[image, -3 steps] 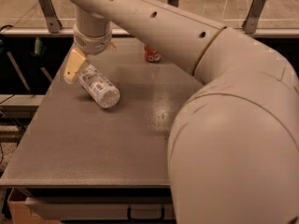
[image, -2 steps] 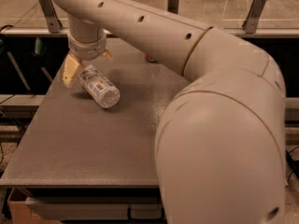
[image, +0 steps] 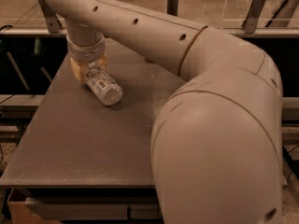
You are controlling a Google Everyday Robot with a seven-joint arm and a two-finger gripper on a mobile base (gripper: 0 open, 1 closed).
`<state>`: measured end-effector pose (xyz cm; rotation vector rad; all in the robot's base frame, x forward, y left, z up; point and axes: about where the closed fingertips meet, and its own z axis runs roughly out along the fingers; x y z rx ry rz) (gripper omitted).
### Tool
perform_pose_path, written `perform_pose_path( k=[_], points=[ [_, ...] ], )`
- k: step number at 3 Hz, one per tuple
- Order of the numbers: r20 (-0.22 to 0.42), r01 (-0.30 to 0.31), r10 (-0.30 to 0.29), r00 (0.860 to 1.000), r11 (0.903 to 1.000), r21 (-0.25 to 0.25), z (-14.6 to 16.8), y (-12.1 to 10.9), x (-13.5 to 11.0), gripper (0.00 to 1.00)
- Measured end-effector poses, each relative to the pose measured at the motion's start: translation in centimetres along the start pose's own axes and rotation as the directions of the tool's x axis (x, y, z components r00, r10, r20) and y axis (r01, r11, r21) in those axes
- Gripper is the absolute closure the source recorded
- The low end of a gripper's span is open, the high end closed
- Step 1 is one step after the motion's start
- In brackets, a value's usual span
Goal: Place blue plastic bottle upright
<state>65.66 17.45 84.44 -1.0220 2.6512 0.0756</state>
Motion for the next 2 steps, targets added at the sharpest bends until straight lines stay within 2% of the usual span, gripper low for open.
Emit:
perform_pose_path(
  k=[1,2],
  points=[
    [0.077,0.008,-0.008,0.997,0.9999,0.007,-2.3,0.4,-0.8,0.85],
    [0.216,0.081,-0.079,0.973,0.9967,0.003,-6.0,1.0,-1.5,1.00]
  ],
)
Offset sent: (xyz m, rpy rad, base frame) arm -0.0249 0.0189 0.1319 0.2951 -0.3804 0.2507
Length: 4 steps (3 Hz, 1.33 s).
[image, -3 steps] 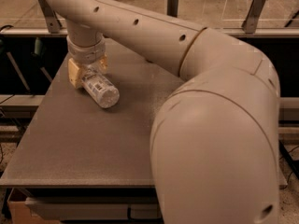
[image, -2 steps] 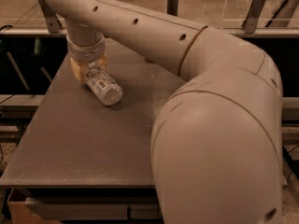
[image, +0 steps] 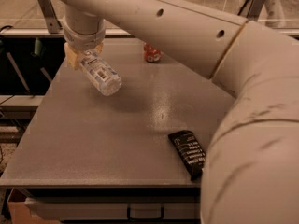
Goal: Place blue plastic bottle upright
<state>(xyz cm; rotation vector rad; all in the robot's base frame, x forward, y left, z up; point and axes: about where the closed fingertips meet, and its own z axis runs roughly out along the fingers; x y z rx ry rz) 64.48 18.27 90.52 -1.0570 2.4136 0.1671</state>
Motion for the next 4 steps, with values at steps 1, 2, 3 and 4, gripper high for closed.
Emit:
perform_pose_path(
  k=[1,2,3,4],
  points=[
    [0.256,0.155,-0.139,0.956,0.9871,-0.041,-5.6,1.0,-2.0,1.00],
    [0.424,0.187,-0.134,0.895,0.9786,-0.085,-9.5,-0.7,-2.1,1.00],
    [0.569,0.207,-0.074,0.819,0.9627,-0.174,-11.7,-1.9,-2.4,1.00],
    [0.635,0.248,-0.026,0.772,0.9323,-0.263,-12.5,-4.3,0.7,1.00]
  ],
)
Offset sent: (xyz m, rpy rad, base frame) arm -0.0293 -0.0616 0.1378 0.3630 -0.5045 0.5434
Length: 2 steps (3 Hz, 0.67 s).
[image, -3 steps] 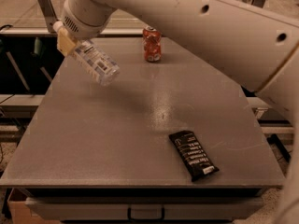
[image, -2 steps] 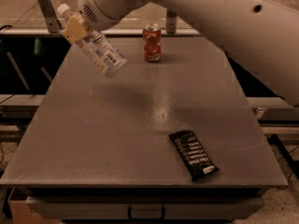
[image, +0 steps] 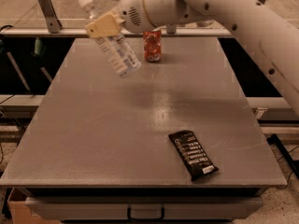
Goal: Place blue plastic bottle upright
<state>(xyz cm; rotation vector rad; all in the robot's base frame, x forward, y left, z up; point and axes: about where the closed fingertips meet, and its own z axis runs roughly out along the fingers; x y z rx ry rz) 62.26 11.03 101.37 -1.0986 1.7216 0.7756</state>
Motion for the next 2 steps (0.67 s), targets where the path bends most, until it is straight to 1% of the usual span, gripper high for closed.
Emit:
perform_pose_path(
  k=[1,2],
  points=[
    [0.026,0.064,-0.062,0.998,0.9965,-0.054,-3.56,-1.54,3.94,1.00],
    [0.028,0.151,-0.149,0.988,0.9867,-0.061,-3.96,-1.57,4.65,1.00]
  ],
)
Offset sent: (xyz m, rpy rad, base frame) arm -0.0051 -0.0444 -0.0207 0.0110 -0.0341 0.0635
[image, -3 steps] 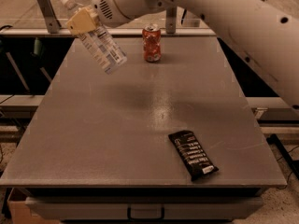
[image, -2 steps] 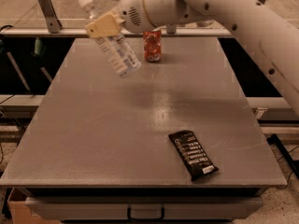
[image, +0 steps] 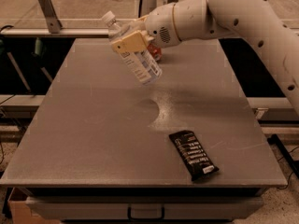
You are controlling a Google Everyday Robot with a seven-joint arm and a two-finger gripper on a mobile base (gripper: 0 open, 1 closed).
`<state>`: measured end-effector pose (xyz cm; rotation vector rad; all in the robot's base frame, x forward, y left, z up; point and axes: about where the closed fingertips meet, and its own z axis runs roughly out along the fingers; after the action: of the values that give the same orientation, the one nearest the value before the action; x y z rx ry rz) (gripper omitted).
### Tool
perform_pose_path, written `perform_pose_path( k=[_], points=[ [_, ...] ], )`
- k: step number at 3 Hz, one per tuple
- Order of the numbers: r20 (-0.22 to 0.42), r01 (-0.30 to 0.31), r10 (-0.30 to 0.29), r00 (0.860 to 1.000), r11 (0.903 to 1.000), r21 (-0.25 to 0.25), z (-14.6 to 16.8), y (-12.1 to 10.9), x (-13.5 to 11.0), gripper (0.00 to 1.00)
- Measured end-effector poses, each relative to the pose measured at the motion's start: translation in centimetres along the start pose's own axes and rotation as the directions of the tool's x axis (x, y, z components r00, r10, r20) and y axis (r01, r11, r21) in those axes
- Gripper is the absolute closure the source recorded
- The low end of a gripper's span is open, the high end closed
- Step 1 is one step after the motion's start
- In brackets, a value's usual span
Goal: Place blue plastic bottle upright
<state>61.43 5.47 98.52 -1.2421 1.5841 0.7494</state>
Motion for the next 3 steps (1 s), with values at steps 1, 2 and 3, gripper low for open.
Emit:
perform_pose_path(
  k=[1,2,3],
  points=[
    [0.000,0.001,-0.001,1.000,1.0000,0.000,0.1,0.0,0.0,1.00],
    [0.059,0.010,-0.008,0.998,0.9993,-0.037,1.0,0.4,0.2,1.00],
    [0.107,0.053,-0.045,0.993,0.9959,-0.074,0.4,1.4,1.5,1.00]
  ],
)
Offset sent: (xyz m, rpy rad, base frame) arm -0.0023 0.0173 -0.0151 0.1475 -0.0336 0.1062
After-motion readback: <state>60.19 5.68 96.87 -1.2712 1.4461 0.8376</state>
